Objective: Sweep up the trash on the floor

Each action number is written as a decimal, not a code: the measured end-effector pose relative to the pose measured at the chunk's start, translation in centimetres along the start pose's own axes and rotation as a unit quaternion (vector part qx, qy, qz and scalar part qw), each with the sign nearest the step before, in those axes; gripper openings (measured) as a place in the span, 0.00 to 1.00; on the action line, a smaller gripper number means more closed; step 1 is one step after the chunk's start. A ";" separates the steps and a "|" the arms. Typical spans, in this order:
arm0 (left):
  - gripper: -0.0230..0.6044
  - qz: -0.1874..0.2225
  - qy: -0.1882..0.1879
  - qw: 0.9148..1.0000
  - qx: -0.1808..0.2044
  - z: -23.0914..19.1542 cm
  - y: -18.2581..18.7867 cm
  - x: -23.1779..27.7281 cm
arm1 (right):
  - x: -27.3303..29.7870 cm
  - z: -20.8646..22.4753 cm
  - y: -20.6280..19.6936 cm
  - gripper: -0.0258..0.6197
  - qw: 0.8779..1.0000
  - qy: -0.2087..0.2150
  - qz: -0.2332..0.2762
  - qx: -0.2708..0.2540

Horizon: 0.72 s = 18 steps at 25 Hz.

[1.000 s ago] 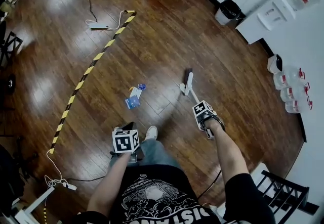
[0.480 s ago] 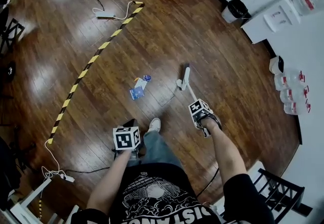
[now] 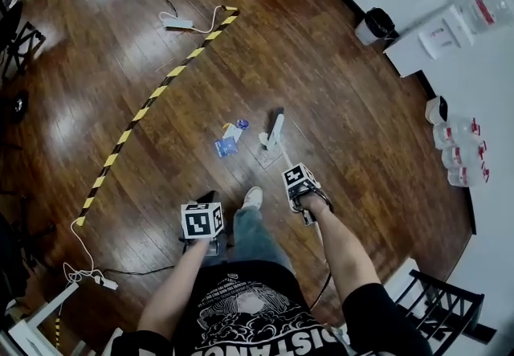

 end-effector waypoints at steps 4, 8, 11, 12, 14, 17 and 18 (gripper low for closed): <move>0.04 0.006 0.001 1.000 -0.008 -2.3 -0.8 -1.4 | -0.2 -3.6 0.5 0.08 1.000 0.012 0.008 0.002; 0.04 0.011 0.006 1.000 -0.018 -4.7 -1.8 -2.8 | -0.5 -6.8 0.9 0.08 0.999 0.030 0.018 0.006; 0.04 0.017 0.010 0.999 -0.029 -6.5 -2.4 -3.9 | -0.8 -9.4 1.3 0.08 0.998 0.047 0.026 0.011; 0.04 0.018 0.012 0.999 -0.032 -6.9 -2.5 -4.3 | -0.9 -10.2 1.4 0.08 0.998 0.054 0.027 0.011; 0.04 0.022 0.014 0.999 -0.037 -7.7 -2.8 -4.8 | -1.0 -11.5 1.6 0.08 0.998 0.059 0.030 0.007; 0.04 0.029 0.015 0.998 -0.044 -8.7 -3.0 -5.4 | -1.0 -12.5 1.9 0.08 0.998 0.053 0.034 0.003; 0.04 0.031 0.015 0.998 -0.047 -9.0 -3.1 -5.6 | -0.9 -12.5 2.0 0.08 0.998 0.050 0.036 0.002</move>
Point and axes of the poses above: the fingertips, and each gripper's own axes: x forward along the fingers, z to its right, y out of its top, the point moved 1 cm from there along -x, backward along the fingers, and after that the axes turned 6 degrees about -x, right-handed, at the moved point
